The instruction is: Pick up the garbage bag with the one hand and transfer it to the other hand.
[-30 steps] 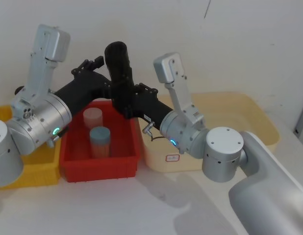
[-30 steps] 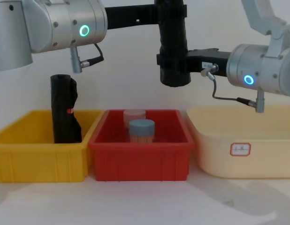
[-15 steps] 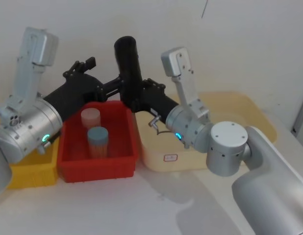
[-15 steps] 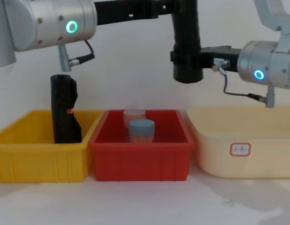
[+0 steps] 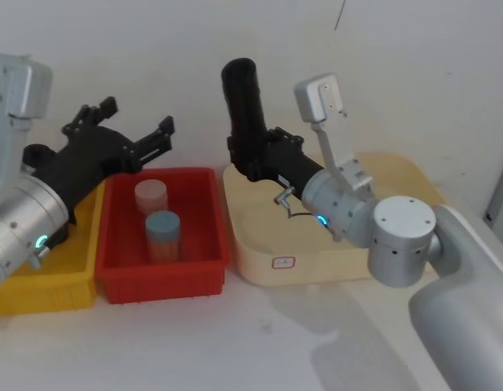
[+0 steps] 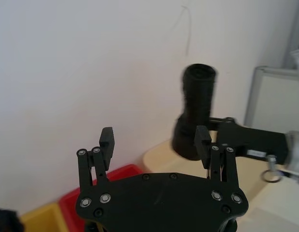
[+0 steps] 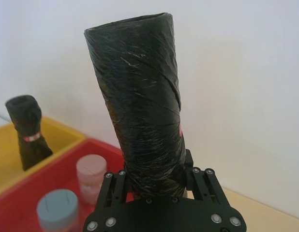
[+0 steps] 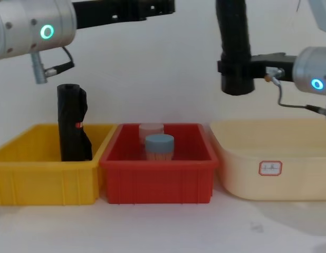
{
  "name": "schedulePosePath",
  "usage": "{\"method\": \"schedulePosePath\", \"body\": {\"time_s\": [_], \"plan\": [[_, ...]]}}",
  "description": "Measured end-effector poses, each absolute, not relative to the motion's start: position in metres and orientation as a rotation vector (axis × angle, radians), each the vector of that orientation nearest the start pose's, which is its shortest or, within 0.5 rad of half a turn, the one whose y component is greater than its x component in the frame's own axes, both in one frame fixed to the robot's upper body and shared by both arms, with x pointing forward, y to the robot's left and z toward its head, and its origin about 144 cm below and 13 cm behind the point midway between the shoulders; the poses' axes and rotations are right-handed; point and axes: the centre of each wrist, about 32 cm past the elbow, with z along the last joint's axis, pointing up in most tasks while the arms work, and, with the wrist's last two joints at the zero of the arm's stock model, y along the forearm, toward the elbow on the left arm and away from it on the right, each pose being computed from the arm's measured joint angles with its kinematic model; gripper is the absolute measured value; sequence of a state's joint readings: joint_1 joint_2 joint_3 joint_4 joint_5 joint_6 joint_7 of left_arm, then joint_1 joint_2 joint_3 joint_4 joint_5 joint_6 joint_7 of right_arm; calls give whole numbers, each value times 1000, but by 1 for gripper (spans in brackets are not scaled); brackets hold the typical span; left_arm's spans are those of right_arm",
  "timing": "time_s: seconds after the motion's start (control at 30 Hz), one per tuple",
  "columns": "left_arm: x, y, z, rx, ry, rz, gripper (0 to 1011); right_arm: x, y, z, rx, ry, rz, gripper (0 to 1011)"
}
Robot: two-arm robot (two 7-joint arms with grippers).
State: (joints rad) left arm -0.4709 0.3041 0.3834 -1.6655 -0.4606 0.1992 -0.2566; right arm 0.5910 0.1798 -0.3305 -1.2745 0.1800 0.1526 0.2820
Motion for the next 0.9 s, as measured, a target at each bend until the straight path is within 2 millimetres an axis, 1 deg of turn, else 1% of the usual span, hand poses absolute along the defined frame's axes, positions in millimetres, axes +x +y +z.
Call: {"method": "schedulePosePath", "body": {"time_s": [0.2, 0.33, 0.4, 0.47, 0.5, 0.53, 0.57, 0.63, 0.67, 0.7, 0.87, 0.9], "plan": [[532, 196, 1315, -155, -169, 950, 1001, 592, -214, 1264, -87, -173, -1075, 562], [530, 200, 1314, -146, -197, 1013, 1001, 581, -227, 1259, -102, -167, -1102, 562], [530, 201, 1313, -142, -211, 1043, 1001, 579, -230, 1257, -106, -165, -1109, 583], [530, 202, 1313, -140, -224, 1062, 1001, 575, -234, 1256, -111, -163, -1117, 650], [530, 203, 1312, -138, -228, 1070, 1001, 574, -236, 1255, -113, -163, -1120, 660], [530, 203, 1312, -135, -236, 1085, 1001, 572, -238, 1254, -116, -161, -1124, 718], [530, 204, 1312, -134, -240, 1091, 1002, 571, -239, 1253, -117, -161, -1126, 718], [531, 205, 1311, -131, -250, 1110, 1002, 568, -242, 1252, -120, -159, -1131, 770], [531, 205, 1311, -130, -253, 1115, 1001, 568, -242, 1252, -121, -159, -1133, 825], [531, 205, 1310, -129, -256, 1120, 1001, 567, -243, 1252, -122, -159, -1135, 833], [531, 207, 1310, -125, -270, 1143, 1001, 563, -247, 1250, -127, -158, -1143, 969], [531, 207, 1309, -124, -273, 1149, 1001, 562, -248, 1250, -128, -158, -1143, 982]]}}
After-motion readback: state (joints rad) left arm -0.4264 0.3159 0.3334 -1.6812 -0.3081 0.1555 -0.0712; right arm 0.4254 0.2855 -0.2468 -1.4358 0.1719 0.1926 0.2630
